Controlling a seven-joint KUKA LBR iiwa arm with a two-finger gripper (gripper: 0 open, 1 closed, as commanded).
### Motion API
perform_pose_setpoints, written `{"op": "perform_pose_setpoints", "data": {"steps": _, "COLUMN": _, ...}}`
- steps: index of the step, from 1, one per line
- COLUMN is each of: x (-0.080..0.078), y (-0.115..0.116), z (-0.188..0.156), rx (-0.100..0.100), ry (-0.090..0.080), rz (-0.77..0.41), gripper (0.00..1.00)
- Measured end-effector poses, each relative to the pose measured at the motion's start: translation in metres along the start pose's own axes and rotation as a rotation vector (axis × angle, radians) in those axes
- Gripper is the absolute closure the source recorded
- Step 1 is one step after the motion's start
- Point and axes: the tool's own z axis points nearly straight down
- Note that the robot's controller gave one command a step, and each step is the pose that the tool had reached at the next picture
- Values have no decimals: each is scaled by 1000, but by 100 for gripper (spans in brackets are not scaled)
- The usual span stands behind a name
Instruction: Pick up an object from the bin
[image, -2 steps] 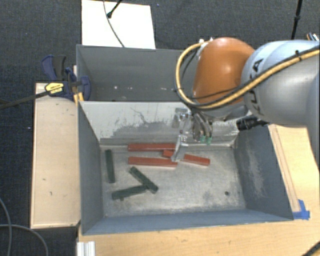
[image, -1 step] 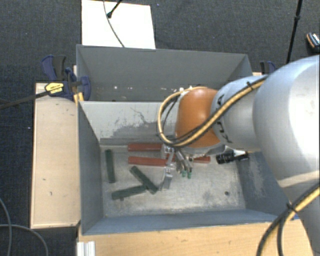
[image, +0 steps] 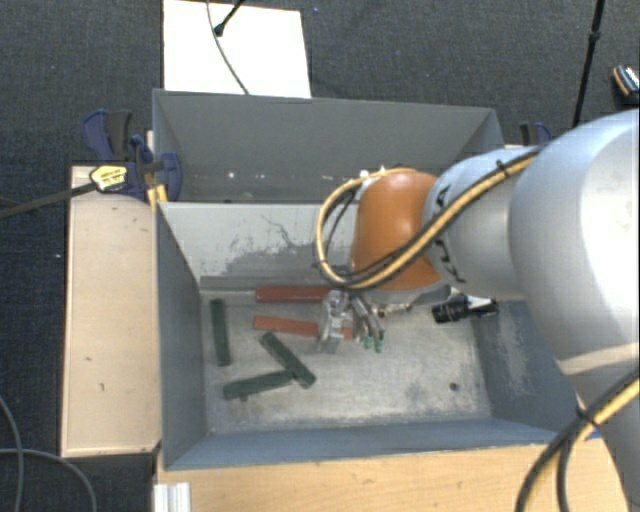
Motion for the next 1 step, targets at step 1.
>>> {"op": "perform_pose_setpoints", "data": {"steps": 1, "x": 2, "y": -1, "z": 2, "rx": 2, "ry": 6, "rz": 1, "gripper": 0}}
